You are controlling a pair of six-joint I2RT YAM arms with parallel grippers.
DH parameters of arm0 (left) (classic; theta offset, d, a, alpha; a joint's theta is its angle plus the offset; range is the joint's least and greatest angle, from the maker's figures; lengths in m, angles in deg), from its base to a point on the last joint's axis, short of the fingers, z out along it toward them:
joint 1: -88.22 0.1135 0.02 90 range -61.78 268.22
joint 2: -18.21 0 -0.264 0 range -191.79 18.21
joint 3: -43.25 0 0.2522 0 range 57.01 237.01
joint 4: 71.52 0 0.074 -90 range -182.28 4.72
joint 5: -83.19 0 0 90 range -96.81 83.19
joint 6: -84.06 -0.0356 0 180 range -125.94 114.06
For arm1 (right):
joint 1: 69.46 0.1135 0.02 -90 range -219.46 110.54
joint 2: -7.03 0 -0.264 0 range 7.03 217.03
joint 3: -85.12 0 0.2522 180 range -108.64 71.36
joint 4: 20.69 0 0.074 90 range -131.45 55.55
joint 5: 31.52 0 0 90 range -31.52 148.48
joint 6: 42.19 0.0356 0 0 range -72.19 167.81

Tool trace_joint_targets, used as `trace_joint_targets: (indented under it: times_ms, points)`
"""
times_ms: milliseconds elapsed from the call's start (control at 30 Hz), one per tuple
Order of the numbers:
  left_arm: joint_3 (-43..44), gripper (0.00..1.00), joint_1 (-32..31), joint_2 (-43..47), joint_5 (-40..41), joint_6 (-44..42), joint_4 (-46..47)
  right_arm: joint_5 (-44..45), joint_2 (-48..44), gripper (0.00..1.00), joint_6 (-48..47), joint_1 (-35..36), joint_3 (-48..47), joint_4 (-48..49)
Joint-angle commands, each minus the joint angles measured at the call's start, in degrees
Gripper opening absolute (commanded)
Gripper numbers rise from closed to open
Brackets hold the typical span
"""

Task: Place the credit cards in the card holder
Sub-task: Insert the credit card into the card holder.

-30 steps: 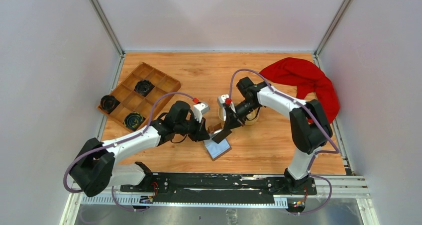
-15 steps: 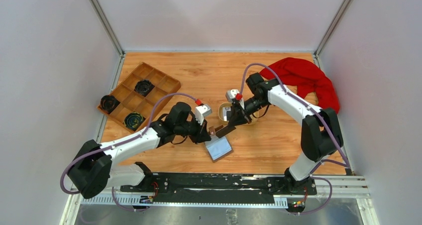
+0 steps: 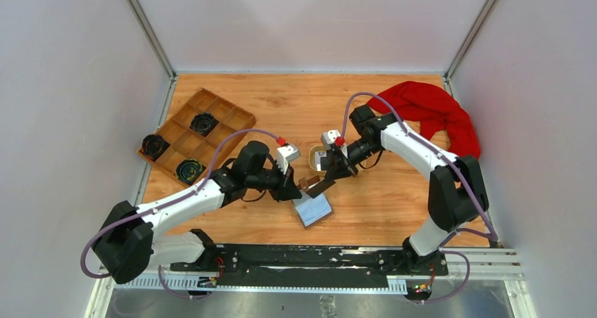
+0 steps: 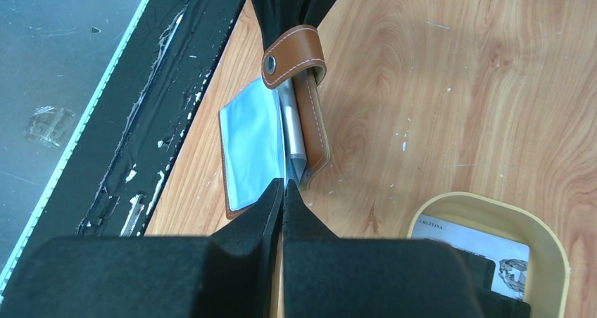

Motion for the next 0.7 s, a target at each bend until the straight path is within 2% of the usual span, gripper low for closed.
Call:
trace_joint_targets:
  times_ms: [0,400,667]
  points:
    - [3.26,0.00,-0.32,2.96,-1.24,-1.17,-2.28,1.04,-2.15,0.00,-1.00,-0.78,0.39,-1.66]
    - [5.39,0.00,-0.32,2.94,-1.42,-3.48,-5.29,2.41,1.45,0.00,2.17,-0.37,-1.45,-3.48]
    - [5.90,0.00,-0.32,-0.15,-1.96,1.28,-1.46,0.48,3.75,0.00,8.63,1.06,-2.53,-1.60]
